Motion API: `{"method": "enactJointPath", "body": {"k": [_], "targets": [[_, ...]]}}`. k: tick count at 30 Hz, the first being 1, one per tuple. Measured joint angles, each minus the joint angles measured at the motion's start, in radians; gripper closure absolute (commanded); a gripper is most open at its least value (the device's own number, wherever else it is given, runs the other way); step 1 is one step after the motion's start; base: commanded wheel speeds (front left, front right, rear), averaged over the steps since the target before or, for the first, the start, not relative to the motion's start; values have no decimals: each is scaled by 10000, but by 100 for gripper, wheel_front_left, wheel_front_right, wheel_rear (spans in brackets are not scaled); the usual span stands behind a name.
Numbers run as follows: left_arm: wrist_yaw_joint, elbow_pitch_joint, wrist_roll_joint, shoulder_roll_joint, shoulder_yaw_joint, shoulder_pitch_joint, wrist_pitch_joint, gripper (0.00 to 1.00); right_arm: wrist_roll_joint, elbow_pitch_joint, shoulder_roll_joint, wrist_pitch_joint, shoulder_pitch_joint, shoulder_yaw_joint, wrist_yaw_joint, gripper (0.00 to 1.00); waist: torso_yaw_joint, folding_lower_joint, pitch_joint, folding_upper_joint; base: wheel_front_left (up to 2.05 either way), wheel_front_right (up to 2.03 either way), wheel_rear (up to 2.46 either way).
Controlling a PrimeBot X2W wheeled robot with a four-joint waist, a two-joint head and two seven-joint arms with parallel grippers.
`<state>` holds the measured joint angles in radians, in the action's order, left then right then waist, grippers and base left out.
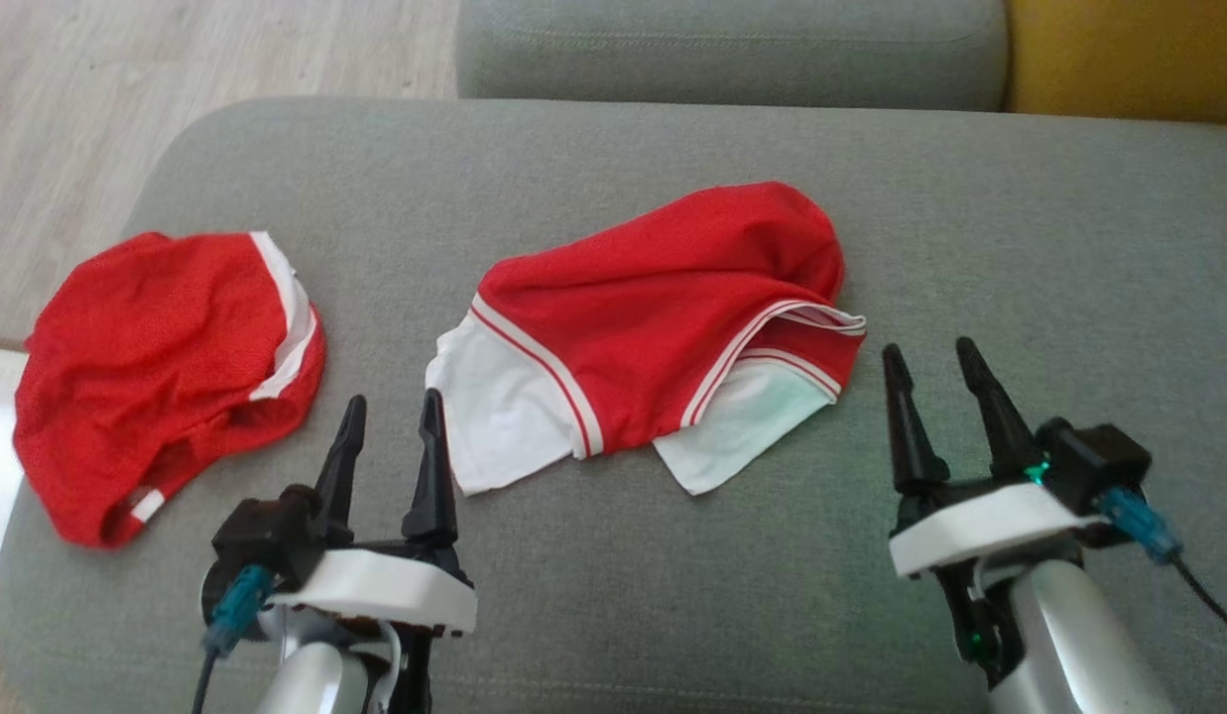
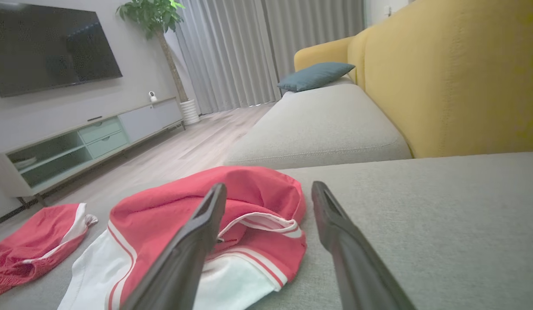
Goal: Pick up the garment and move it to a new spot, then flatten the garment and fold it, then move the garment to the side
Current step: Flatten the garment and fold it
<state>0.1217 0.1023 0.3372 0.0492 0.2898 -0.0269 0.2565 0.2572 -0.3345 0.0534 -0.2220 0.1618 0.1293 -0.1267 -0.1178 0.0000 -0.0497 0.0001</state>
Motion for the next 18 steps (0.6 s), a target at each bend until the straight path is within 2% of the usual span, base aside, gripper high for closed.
{"method": "enactJointPath", "body": {"k": [4, 8, 14, 18], "targets": [[-71, 4, 2, 0, 180, -111, 0, 0, -330, 100, 0, 476, 631, 280, 0, 0, -243, 0, -175, 0, 0, 0, 0], [-75, 27, 15, 0, 282, -401, 0, 0, -957, -198, 19, 1492, 2093, 869, 0, 0, -573, 0, -389, 0, 0, 0, 0], [-58, 52, 372, -6, 669, -725, 0, 0, -1490, -1753, 115, 2934, 4023, 2157, -2, 0, -1333, 0, -713, 0, 0, 0, 0], [15, 67, 550, -10, 892, -883, 0, 0, -1530, -2989, 662, 3590, 4829, 3185, -2, 0, -1926, 0, -940, 0, 0, 0, 0]]}}
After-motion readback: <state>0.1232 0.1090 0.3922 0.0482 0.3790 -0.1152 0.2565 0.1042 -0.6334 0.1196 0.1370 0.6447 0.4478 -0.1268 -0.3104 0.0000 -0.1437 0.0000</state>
